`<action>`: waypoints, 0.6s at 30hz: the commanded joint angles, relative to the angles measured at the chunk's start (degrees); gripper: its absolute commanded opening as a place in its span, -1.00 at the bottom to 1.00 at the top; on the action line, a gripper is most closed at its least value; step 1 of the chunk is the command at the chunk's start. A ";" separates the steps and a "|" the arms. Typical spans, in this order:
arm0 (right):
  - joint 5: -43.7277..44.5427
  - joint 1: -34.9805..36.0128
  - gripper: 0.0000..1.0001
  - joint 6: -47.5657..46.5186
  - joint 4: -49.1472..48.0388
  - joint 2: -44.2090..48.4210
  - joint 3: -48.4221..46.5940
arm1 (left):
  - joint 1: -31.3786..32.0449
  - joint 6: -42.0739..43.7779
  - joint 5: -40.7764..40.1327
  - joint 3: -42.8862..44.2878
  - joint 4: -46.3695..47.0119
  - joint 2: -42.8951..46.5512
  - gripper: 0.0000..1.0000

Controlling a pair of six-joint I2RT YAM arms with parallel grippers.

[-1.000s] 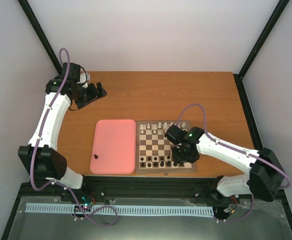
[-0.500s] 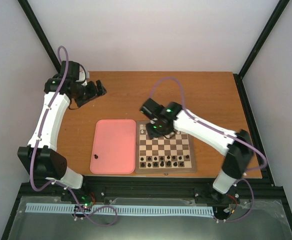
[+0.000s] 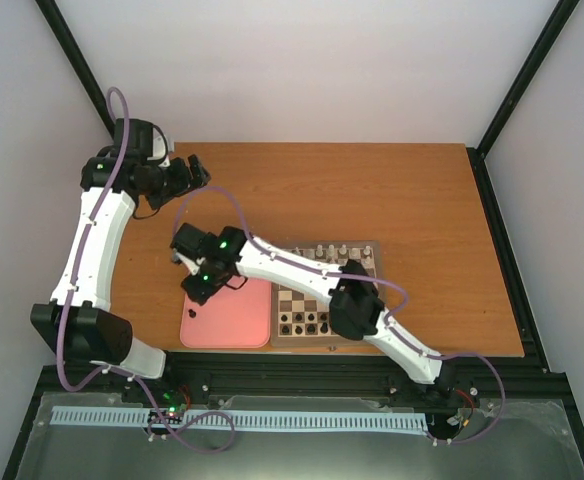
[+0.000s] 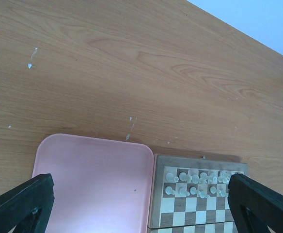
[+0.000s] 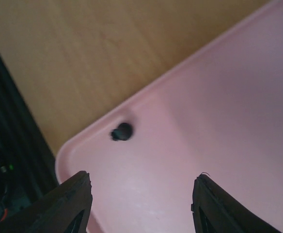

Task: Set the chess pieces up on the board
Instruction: Pick up the chess piece from the storage box.

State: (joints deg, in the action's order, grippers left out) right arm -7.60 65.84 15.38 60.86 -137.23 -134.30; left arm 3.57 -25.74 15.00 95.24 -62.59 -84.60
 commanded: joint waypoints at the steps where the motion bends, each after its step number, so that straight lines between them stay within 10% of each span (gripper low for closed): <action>1: -6.46 1.67 0.15 -5.41 1.59 -4.76 -5.35 | 0.30 0.07 1.10 0.66 0.26 1.60 0.99; 18: -9.92 2.18 0.07 -5.44 -4.53 -12.32 -7.87 | 0.35 -0.28 1.16 -1.29 0.89 2.97 0.99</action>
State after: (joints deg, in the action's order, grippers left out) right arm -16.67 68.07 10.74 58.19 -147.48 -139.04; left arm 3.66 -25.76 15.73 93.67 -62.59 -83.42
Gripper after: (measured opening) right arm 0.545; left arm 0.998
